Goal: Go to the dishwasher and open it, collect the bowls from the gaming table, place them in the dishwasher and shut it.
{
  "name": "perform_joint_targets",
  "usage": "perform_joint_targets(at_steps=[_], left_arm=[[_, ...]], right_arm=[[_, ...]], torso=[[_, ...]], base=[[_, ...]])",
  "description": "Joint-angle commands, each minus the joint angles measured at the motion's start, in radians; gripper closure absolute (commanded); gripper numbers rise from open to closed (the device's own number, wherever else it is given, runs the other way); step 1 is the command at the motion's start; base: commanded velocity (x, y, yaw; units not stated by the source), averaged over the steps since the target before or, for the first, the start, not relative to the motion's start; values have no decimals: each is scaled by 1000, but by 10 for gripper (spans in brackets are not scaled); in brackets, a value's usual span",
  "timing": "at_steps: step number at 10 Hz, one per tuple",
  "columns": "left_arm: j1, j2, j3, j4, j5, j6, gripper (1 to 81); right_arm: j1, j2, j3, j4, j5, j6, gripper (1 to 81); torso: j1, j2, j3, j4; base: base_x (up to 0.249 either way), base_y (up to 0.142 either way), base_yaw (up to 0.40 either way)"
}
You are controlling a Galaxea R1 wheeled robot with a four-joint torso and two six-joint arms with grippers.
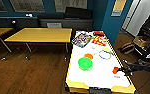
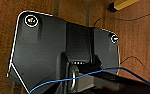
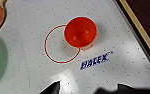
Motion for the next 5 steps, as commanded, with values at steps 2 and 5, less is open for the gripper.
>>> perform_joint_targets(at_steps=[2, 5], left_arm=[[-28, -11, 14, 1, 58, 2, 10], [-28, -11, 9, -1, 56, 2, 10]], right_arm=[[167, -24, -26, -5, -41, -14, 10], [193, -16, -104, 1, -41, -34, 10]], torso=[[0, 0, -21, 0], [1, 1, -34, 0]], base=[[0, 0, 0], [0, 0, 0]])
